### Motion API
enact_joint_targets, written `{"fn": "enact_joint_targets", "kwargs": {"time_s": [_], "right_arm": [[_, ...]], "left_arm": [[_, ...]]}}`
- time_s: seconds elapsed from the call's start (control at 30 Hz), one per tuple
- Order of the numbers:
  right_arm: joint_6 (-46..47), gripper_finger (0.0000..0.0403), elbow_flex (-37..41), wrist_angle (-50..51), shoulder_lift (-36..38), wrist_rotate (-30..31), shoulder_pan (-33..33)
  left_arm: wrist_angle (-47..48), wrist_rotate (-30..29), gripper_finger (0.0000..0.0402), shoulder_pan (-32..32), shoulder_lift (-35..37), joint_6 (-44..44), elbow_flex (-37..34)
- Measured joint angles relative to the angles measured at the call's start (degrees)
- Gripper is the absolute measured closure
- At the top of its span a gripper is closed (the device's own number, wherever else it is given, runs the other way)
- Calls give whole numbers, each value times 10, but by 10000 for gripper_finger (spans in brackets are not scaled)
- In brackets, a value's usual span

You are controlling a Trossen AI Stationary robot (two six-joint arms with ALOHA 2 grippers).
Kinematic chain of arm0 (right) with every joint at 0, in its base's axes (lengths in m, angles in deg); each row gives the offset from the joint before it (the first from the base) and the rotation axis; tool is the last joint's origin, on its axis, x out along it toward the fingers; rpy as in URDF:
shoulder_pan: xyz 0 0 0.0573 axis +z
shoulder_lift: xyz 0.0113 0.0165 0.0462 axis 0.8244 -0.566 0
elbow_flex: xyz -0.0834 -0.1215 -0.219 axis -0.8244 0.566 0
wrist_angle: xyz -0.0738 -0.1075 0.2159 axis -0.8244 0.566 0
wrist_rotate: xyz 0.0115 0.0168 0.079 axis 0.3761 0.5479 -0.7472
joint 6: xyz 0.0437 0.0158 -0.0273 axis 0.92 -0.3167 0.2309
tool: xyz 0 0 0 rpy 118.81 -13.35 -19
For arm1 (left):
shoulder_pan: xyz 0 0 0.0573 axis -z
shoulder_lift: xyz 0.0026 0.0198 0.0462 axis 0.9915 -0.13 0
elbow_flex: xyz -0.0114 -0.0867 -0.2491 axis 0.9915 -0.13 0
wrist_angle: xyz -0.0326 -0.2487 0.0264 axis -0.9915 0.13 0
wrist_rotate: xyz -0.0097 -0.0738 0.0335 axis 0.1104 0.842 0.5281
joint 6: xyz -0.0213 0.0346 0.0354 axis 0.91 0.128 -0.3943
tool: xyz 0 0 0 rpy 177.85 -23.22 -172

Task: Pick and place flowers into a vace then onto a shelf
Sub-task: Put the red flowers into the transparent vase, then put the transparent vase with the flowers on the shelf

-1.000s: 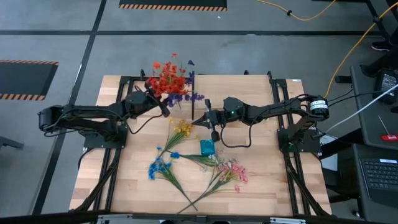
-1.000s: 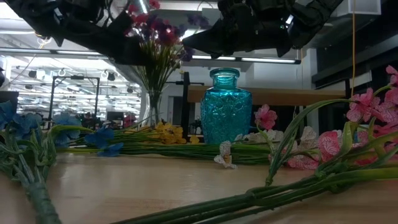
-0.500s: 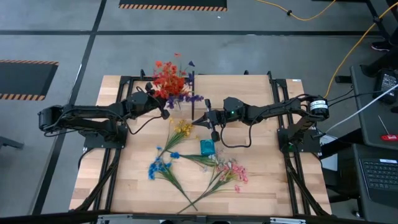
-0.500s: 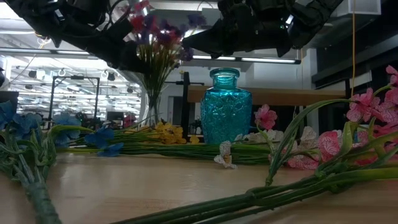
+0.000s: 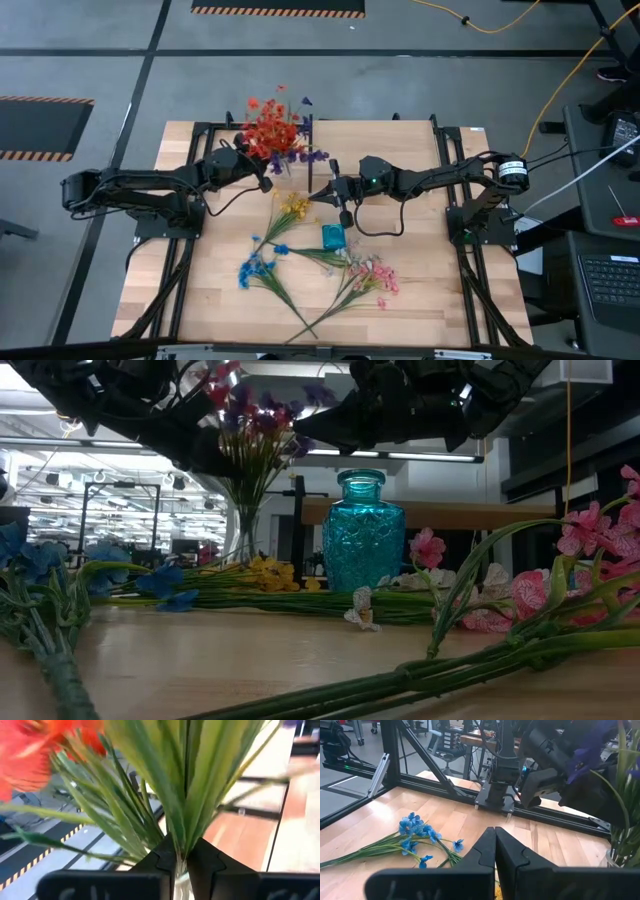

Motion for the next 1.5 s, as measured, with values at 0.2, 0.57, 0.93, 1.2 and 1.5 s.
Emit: {"fn": "enact_joint_targets", "kwargs": {"time_s": [0.2,0.57,0.93,1.2,1.5], "right_arm": [[0,399,0,0,0,0,0],[-1,399,0,1,0,0,0],[-4,399,0,3,0,0,0],[-17,399,0,10,0,0,0],[-15,399,0,26,0,0,0]], "left_arm": [[7,-1,326,0,5,-14,-2],[69,-1,259,12,81,-21,-2],[143,-11,258,72,196,-51,-1],[235,-36,271,130,280,-45,-1],[321,-48,282,156,301,18,-1]]}}
